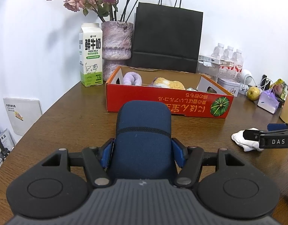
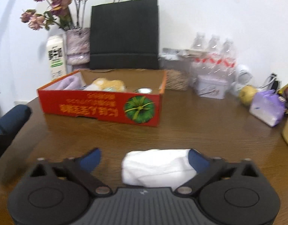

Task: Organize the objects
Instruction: 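Carry the navy case and white cloth with both grippers over the box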

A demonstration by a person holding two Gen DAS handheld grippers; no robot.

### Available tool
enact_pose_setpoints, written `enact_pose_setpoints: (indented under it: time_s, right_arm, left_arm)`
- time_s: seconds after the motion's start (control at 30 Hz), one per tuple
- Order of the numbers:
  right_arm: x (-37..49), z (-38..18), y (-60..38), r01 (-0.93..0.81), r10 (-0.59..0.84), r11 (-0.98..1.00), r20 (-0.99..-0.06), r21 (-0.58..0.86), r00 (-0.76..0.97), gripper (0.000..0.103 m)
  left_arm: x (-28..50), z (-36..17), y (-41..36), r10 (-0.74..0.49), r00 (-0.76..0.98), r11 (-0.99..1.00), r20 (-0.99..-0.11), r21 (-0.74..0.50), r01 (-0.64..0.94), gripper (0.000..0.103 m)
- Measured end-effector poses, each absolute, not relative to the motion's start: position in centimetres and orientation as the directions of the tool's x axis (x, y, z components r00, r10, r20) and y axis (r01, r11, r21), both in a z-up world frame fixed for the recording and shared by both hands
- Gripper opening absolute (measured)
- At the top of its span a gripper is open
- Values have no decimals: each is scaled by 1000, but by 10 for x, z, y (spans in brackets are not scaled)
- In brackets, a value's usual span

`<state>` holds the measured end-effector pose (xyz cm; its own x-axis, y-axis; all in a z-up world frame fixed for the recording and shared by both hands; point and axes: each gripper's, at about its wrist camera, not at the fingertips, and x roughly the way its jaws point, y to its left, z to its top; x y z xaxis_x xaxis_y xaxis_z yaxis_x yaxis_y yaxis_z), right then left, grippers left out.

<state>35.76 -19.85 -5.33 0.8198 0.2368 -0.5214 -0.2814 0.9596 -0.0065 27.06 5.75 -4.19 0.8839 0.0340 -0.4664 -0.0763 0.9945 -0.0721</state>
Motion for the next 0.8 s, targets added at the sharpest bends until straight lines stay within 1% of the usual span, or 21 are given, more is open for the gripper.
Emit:
enact_pose_setpoints:
  time_s: [0.1,0.17,0.23,0.33,0.5,0.63,0.67,0.8]
  right_arm:
    - [370,-54,-205,-266,211,964,-589,-7,780,101]
    - [379,-57,-207,-290,219,957,-635,-7,741,102]
    - [387,-58,-204,-324,213,945,-679,-40,703,102]
    - [397,-60,-201,-350,186,933,-724,-82,665,102]
    - [421,-61,-203,-364,183,930,-791,-54,584,103]
    - [434,-65,-208,-352,209,936,-799,-4,564,103]
    - [435,-68,-211,-344,227,939,-793,23,566,103]
    - [426,-73,-213,-344,244,939,-740,19,626,103]
  left_arm:
    - [270,-42,57,34,883,994,-469,-72,-76,64]
    - [270,-42,57,30,881,994,-471,-76,-74,64]
    - [270,-42,57,25,881,994,-472,-80,-71,64]
    - [272,-42,59,22,877,994,-480,-86,-72,64]
    - [275,-44,62,15,868,992,-497,-100,-75,64]
    - [275,-45,62,11,868,992,-496,-103,-71,64]
    - [275,-45,62,11,868,992,-497,-104,-71,64]
    - [277,-47,62,6,862,992,-506,-108,-71,64]
